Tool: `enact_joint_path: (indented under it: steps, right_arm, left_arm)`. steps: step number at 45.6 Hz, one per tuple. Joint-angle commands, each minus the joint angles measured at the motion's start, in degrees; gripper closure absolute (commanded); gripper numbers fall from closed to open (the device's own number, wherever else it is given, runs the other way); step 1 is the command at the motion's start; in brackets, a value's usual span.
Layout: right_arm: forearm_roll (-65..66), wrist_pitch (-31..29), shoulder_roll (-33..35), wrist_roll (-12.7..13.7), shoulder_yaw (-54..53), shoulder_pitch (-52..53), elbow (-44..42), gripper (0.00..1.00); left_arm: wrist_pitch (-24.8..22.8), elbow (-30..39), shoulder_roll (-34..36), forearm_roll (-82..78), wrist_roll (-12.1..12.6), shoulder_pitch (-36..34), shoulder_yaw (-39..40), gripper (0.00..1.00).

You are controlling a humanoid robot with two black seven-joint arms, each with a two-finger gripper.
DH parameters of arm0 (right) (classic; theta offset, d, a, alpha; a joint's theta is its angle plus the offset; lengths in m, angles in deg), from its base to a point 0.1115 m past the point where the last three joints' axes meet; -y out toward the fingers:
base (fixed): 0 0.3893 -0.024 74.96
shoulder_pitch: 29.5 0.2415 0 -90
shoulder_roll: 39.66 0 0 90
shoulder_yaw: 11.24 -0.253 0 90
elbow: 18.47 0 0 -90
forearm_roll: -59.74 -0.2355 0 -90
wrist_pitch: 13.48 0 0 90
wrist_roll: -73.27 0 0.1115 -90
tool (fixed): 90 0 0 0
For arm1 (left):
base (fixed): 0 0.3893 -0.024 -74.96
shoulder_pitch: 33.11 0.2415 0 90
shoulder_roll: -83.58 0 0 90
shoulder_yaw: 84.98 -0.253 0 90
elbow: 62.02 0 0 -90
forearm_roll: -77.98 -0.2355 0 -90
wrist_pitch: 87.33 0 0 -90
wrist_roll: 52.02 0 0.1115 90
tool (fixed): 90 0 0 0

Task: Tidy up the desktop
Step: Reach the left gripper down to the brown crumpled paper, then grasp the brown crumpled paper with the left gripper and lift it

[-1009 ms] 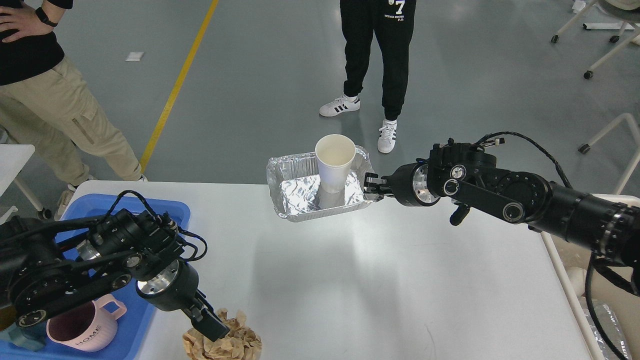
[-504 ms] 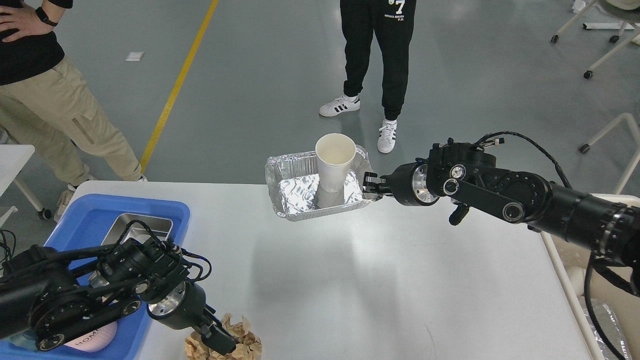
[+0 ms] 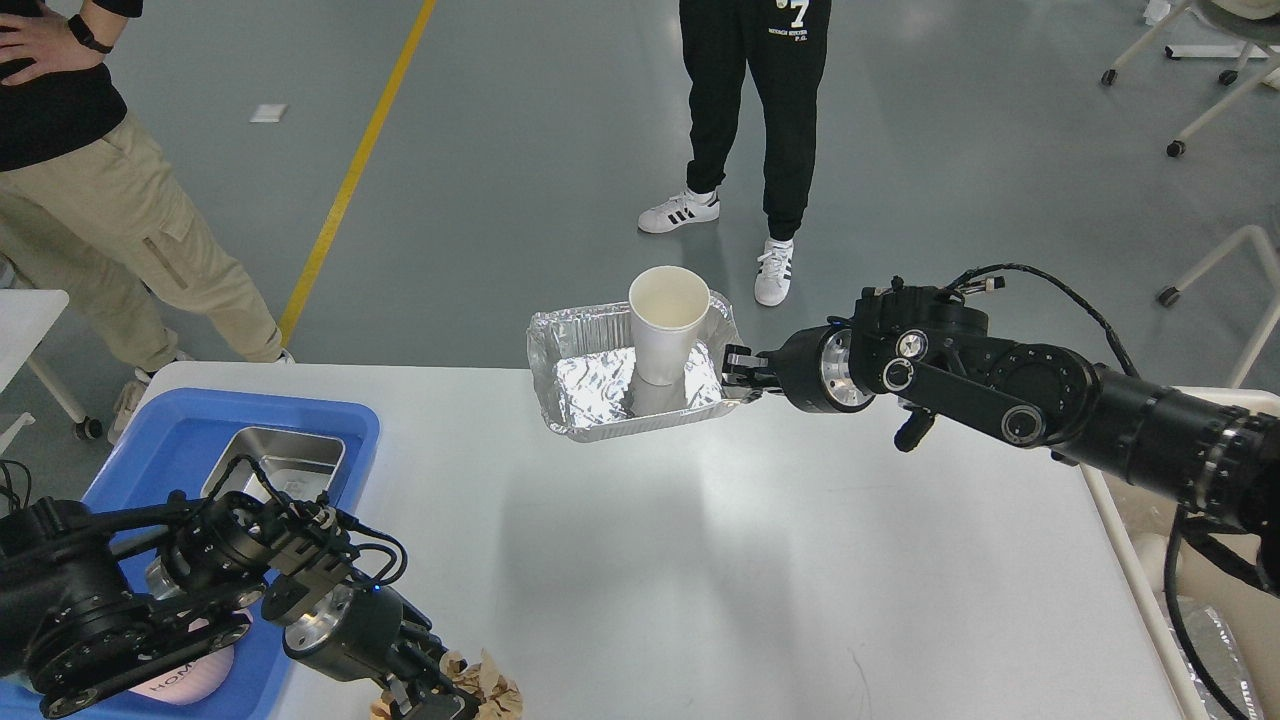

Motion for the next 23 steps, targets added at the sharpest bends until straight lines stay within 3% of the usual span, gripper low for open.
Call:
enact_joint_path:
  steps: [1,14,23]
  right_arm:
    - [0.0,0.0,-0.2,0.1,0.0,0.1,0.0,1.0]
    - [0.0,0.0,0.1,0.0,0.4,-0.4,-0.3,1.0]
    - [0.0,0.0,0.0,0.1,0.4,-0.4,-0.3,1.0]
  left_arm:
    - [0.1,0.0,1.0,0.0,-1.4,-0.2,-0.1,0.95]
    - [0.8,0.9,8.4,-0.1,-4.8,0.0,0.5,0.99]
    - [5.6,2.3,15.4,1.0,-6.2,0.2,1.1,0.99]
